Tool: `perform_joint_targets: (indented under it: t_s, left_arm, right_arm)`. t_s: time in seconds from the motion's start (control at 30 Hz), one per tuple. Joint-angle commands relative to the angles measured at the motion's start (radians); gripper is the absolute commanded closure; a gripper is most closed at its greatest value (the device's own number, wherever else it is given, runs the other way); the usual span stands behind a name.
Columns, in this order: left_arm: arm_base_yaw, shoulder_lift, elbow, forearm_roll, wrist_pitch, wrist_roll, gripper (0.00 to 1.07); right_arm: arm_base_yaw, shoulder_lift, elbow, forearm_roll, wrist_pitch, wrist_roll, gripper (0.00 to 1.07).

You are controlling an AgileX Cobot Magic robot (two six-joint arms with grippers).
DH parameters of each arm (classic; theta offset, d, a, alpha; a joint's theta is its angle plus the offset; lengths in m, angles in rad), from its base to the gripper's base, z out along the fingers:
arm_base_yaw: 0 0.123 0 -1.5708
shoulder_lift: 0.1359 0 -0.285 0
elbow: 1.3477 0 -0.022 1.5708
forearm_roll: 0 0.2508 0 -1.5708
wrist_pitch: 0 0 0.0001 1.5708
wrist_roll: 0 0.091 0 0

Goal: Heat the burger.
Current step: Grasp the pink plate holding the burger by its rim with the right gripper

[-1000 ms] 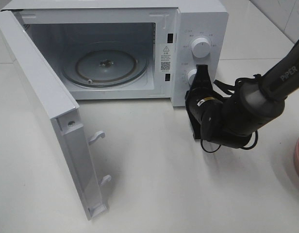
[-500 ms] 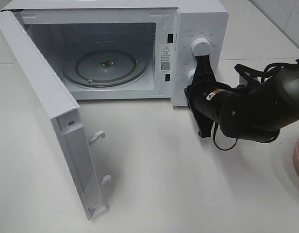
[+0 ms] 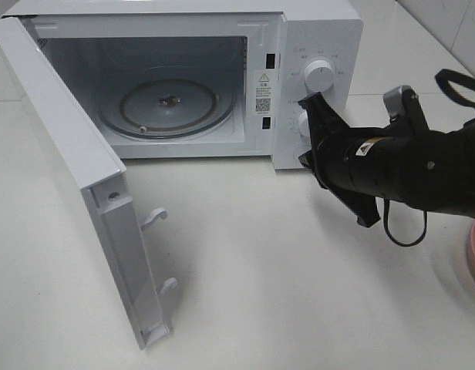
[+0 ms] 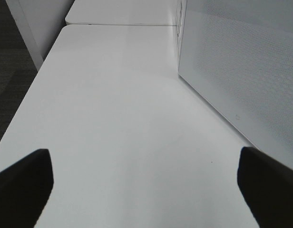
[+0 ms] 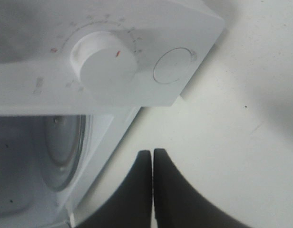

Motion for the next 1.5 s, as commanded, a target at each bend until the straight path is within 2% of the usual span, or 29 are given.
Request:
perform_joint_targets:
  t_s: [0.03,0.23,0.3,0.4,0.47,0.6,0.67,0.8,0.93,0.97,1.17,1.37,1.43,1.47,1.5]
  left_arm:
    - [0.002,-0.018,0.002,-0.007,-0.016,-0.004,0.09]
    - [0.002,-0.018,0.002,-0.007,-0.016,-0.004,0.09]
    - [0.002,-0.018,0.002,-0.007,-0.016,-0.004,0.09]
    - [0.002,-0.018,0.002,-0.007,-0.016,-0.004,0.09]
    - [0.002,-0.018,0.002,-0.007,-0.016,-0.004,0.09]
    - [0.002,-0.018,0.002,-0.007,-0.016,-0.004,0.09]
    - [0.002,-0.018,0.002,-0.007,-0.016,-0.004,0.09]
    - [0.002,-0.018,0.002,-0.007,-0.016,-0.004,0.09]
    - [0.002,-0.018,0.002,-0.007,-0.016,-0.004,0.09]
    - [0.002,-0.018,0.002,-0.007,-0.016,-0.004,0.09]
    - [0.002,-0.018,0.002,-0.007,-0.016,-0.004,0.09]
    - [0.002,-0.018,0.002,-0.007,-0.016,-0.004,0.09]
    - [0.002,-0.018,0.002,-0.007,-0.016,-0.004,0.09]
    - [0.002,-0.018,0.002,-0.007,-0.016,-0.004,0.09]
    - [0.002,-0.018,0.002,-0.007,-0.016,-0.004,0.09]
  right_arm:
    - [-0.007,-0.075,0.000,-0.012,0.120,-0.255,1.07]
    - [-0.037,-0.128,0.000,-0.012,0.226,-0.455,1.06]
    - [-0.084,-0.177,-0.001,-0.012,0.347,-0.647,1.06]
    - [-0.097,-0.191,-0.003,-0.012,0.383,-0.688,1.05]
    - [-0.148,-0.242,-0.025,-0.012,0.532,-0.833,1.04]
    - [-0.186,-0.273,-0.051,-0.019,0.655,-0.927,1.04]
    - [-0.218,-0.299,-0.077,-0.064,0.779,-0.988,1.03]
    - [-0.240,-0.315,-0.108,-0.131,0.895,-0.997,1.03]
    - [-0.249,-0.323,-0.163,-0.298,1.120,-0.985,1.03]
    - [-0.249,-0.323,-0.163,-0.298,1.120,-0.985,1.03]
    - [-0.249,-0.323,-0.229,-0.490,1.416,-0.926,1.01]
    - [-0.249,-0.323,-0.253,-0.611,1.537,-0.863,0.98]
    - [-0.249,-0.323,-0.253,-0.675,1.562,-0.802,0.88]
    - [-0.249,-0.323,-0.253,-0.675,1.562,-0.802,0.88]
    - [-0.249,-0.323,-0.253,-0.712,1.568,-0.776,0.74]
